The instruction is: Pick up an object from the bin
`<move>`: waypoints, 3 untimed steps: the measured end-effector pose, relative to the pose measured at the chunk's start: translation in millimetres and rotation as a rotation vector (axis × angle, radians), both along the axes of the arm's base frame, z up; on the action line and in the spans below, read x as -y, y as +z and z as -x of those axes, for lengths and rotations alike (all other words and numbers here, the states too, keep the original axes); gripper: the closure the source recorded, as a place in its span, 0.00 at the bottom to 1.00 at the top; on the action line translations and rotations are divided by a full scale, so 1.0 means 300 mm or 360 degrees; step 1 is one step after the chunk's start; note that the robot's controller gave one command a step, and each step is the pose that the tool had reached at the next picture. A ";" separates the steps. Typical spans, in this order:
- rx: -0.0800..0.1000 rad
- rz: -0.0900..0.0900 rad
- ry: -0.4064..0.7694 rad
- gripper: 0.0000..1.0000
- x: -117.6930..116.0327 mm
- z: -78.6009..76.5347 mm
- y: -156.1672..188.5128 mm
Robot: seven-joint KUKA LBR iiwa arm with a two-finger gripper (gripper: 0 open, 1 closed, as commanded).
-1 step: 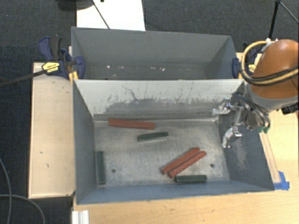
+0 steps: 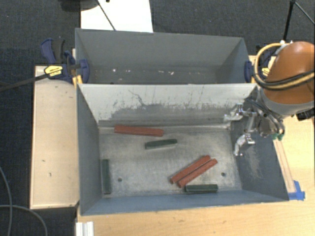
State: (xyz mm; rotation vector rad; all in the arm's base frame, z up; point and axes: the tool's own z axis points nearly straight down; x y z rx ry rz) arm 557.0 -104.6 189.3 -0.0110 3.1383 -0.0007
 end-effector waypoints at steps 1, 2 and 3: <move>0.0013 0.0003 0.0051 0.00 -0.033 0.032 -0.133; 0.0006 -0.0001 0.0171 1.00 -0.127 -0.036 -0.356; -0.0001 -0.0001 0.0174 0.00 -0.126 -0.030 -0.362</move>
Offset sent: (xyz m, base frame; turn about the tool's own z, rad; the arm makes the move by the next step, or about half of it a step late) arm 0.0082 0.0378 -0.1093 -0.1066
